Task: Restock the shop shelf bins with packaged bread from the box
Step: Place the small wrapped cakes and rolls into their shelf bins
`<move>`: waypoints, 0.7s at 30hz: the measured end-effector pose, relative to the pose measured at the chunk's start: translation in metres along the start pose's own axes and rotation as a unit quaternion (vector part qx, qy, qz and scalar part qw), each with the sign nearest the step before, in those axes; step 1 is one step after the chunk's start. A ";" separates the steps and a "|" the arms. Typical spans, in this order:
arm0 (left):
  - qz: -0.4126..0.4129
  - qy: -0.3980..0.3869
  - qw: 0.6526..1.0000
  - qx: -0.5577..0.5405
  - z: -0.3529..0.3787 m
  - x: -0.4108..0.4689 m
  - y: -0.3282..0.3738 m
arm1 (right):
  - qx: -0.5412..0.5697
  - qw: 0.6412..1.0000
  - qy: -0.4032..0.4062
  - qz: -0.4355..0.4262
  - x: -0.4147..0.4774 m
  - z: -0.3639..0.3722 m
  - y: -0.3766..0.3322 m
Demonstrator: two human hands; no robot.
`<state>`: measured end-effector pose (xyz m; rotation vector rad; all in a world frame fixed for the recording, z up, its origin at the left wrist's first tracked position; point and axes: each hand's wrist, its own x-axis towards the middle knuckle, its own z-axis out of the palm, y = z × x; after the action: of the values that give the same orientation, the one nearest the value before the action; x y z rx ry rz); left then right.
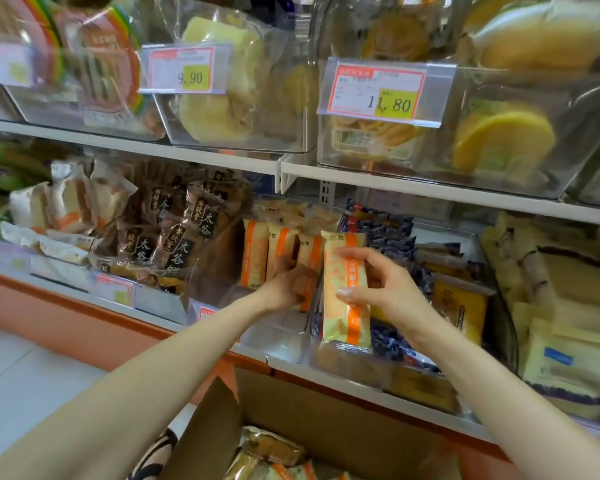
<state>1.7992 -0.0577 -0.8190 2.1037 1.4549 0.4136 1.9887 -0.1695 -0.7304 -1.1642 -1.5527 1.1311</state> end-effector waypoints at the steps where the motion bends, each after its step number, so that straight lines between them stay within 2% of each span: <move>1: -0.016 -0.021 1.000 0.013 0.000 -0.002 0.001 | 0.002 1.000 0.006 -0.002 0.002 0.001 0.000; 5: -0.051 -0.102 0.993 0.016 -0.005 -0.004 0.009 | 0.024 0.999 0.028 -0.001 0.007 0.008 -0.002; 7: -0.068 -0.111 0.991 -0.005 -0.006 -0.003 0.008 | 0.033 0.999 0.034 0.000 0.009 0.011 -0.003; 17: -0.003 -0.089 0.995 -0.053 -0.029 -0.021 0.017 | 0.029 0.999 0.028 -0.013 0.018 0.023 -0.004; 21: -0.003 -0.023 0.998 -0.058 -0.059 -0.055 0.011 | 0.034 0.999 0.033 -0.026 0.017 0.032 -0.004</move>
<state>1.7556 -0.0966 -0.7617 2.0045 1.3774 0.4341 1.9534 -0.1588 -0.7312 -1.0996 -1.4740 1.0922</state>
